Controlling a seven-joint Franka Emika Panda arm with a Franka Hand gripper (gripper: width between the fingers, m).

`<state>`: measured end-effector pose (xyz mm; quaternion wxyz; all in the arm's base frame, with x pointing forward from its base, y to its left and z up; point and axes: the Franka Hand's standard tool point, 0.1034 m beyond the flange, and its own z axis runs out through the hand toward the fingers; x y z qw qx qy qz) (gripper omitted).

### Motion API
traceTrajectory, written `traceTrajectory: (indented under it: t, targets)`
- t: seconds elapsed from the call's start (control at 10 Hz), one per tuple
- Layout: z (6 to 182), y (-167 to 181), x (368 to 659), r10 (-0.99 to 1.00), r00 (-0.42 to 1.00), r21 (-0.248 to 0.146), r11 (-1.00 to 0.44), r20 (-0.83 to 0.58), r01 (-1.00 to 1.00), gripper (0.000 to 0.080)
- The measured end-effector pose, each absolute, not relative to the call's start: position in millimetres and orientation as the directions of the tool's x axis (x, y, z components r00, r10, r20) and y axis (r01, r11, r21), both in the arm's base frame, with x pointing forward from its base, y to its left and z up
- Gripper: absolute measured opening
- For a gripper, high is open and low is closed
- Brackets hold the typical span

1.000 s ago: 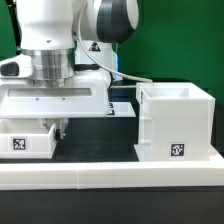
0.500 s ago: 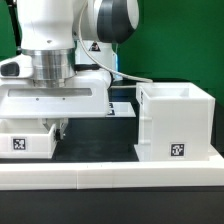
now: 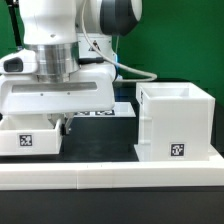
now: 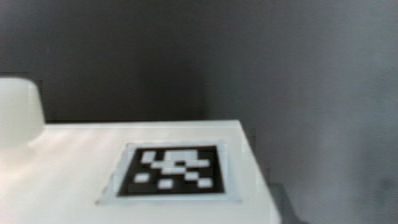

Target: Assemble drawer

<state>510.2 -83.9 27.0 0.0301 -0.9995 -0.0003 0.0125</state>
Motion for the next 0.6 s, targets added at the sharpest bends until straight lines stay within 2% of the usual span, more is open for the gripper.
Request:
traceTrajectory:
  t: [0.3,0.6]
  targets:
    - [25.4,-85.1,509.9,0.053,0.998,-0.059,-0.997,-0.021,0.051,0.0042]
    - [24.8,-84.0,512.9,0.337,0.941,-0.044,-0.940,0.006,0.337,0.0042]
